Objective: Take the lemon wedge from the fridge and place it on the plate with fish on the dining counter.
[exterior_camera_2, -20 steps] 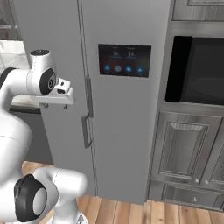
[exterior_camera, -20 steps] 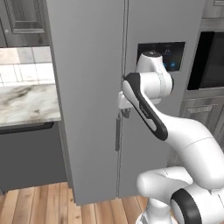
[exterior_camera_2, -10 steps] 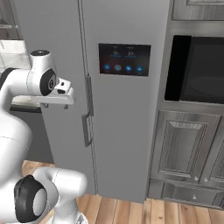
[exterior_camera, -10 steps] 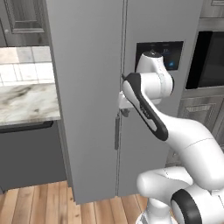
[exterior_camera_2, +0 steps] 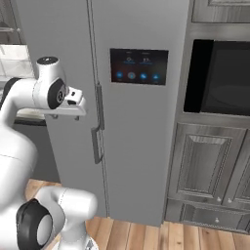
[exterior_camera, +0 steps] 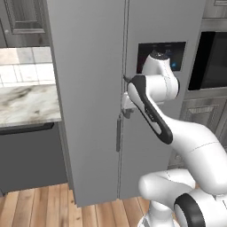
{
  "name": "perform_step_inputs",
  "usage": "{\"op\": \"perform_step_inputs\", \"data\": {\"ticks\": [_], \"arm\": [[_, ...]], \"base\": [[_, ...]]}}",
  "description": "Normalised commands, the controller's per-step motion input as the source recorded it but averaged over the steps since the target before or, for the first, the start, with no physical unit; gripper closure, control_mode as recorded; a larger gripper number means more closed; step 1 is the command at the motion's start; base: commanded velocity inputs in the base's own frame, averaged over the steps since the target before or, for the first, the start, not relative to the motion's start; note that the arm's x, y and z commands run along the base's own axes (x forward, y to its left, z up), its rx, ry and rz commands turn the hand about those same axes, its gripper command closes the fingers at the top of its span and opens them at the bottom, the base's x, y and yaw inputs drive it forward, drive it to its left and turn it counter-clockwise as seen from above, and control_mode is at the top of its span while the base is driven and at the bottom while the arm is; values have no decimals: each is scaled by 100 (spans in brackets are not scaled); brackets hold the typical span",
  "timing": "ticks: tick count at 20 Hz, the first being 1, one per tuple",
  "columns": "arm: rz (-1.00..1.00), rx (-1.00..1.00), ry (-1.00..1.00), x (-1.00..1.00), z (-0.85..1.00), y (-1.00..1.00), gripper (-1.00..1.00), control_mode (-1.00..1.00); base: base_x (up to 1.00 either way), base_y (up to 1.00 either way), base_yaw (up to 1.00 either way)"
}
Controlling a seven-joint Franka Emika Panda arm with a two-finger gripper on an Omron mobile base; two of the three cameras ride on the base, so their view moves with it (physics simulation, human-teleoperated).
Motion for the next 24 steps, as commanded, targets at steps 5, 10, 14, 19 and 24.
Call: {"op": "perform_step_inputs", "data": {"ticks": [5,10,14,19,24], "arm": [[1,0,-2,68,-21,-28,-100,-100],[0,0,6,76,-61,-3,-100,-100],[0,-1,22,26,-98,6,-100,-100],[5,-1,6,0,-95,6,-100,-100],[4,1,0,-8,-59,1,-100,-100]], "base": [[0,0,0],[0,0,0],[0,0,0],[0,0,0],[0,0,0]]}}
